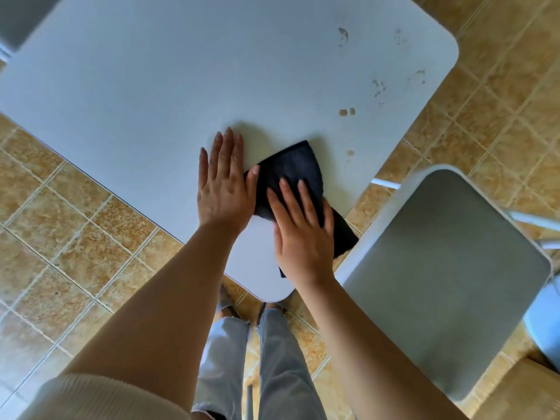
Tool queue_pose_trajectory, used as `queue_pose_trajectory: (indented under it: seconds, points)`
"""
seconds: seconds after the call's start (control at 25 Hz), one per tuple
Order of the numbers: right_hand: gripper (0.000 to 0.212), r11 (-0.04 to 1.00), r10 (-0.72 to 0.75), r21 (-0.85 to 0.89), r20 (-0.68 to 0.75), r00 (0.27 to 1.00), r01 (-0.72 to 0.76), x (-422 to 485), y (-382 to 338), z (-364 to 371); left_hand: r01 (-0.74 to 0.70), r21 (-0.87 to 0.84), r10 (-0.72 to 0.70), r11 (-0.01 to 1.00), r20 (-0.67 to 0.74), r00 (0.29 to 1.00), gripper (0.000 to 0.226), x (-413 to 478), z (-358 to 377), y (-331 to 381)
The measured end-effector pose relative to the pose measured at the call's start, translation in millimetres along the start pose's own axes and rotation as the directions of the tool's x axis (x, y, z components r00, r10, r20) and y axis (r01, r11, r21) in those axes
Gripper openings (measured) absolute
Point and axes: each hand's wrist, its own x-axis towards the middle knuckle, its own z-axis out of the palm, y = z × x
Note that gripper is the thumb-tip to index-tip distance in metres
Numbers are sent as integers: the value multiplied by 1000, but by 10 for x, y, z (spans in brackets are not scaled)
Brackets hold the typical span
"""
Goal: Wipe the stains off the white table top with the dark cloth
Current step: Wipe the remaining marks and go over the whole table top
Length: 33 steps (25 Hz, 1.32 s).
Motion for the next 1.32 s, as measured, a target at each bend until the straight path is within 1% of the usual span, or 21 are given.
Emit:
queue_pose_trajectory:
  seconds: [0.08, 0.16, 0.24, 0.32, 0.4, 0.48, 0.6, 0.72, 0.8, 0.88, 0.92, 1.04, 1.12, 1.2, 1.32]
  points:
    - [48, 999, 20, -26, 15, 1000, -19, -118, 239, -66, -39, 1, 39, 999, 6, 999, 62, 42, 50, 56]
    - [50, 995, 73, -68, 20, 997, -71, -55, 465, -122, -44, 4, 44, 999, -7, 999, 61, 65, 104, 66]
    - [52, 981, 180, -82, 11, 984, -179, 178, 664, -137, -49, 22, 50, 999, -32, 998, 60, 65, 152, 52]
    - [53, 956, 288, -57, -8, 958, -288, 541, 803, -131, -60, 41, 63, 997, -50, 997, 59, 50, 180, 45]
    - [53, 939, 343, -33, -29, 939, -344, 938, 827, -92, -56, 57, 59, 997, -47, 997, 59, 50, 191, 46]
    - [53, 938, 343, -30, -46, 938, -344, 1210, 712, -31, -55, 69, 58, 996, -34, 998, 60, 43, 194, 47]
    - [51, 965, 259, -20, -90, 962, -262, 1261, 417, 52, -50, 86, 54, 995, -44, 998, 61, 43, 204, 36]
    - [50, 989, 144, -33, -40, 989, -145, 817, 304, 30, -49, 88, 55, 995, -76, 996, 61, 55, 210, 35]
    - [51, 992, 116, -48, 10, 993, -115, 461, 395, -51, -49, 86, 56, 995, -79, 995, 61, 55, 207, 42]
    - [52, 988, 140, -74, 27, 990, -137, 323, 588, -128, -46, 82, 51, 996, -63, 997, 62, 60, 204, 43]
    - [52, 981, 181, -78, 26, 983, -179, 372, 695, -148, -42, 82, 46, 996, -55, 997, 62, 63, 202, 46]
    - [53, 934, 355, -44, -8, 935, -355, 857, 927, -161, -42, 88, 49, 995, -70, 996, 62, 83, 194, 54]
    - [53, 918, 396, -14, -18, 918, -396, 1286, 927, -133, -53, 74, 61, 996, -109, 992, 60, 95, 176, 49]
    - [53, 928, 372, -3, -19, 928, -372, 1597, 778, -61, -61, 44, 66, 997, -134, 989, 58, 172, 149, 59]
    - [53, 971, 239, 4, -70, 969, -239, 1615, 460, 37, -41, 27, 45, 999, -154, 987, 58, 440, 110, 153]
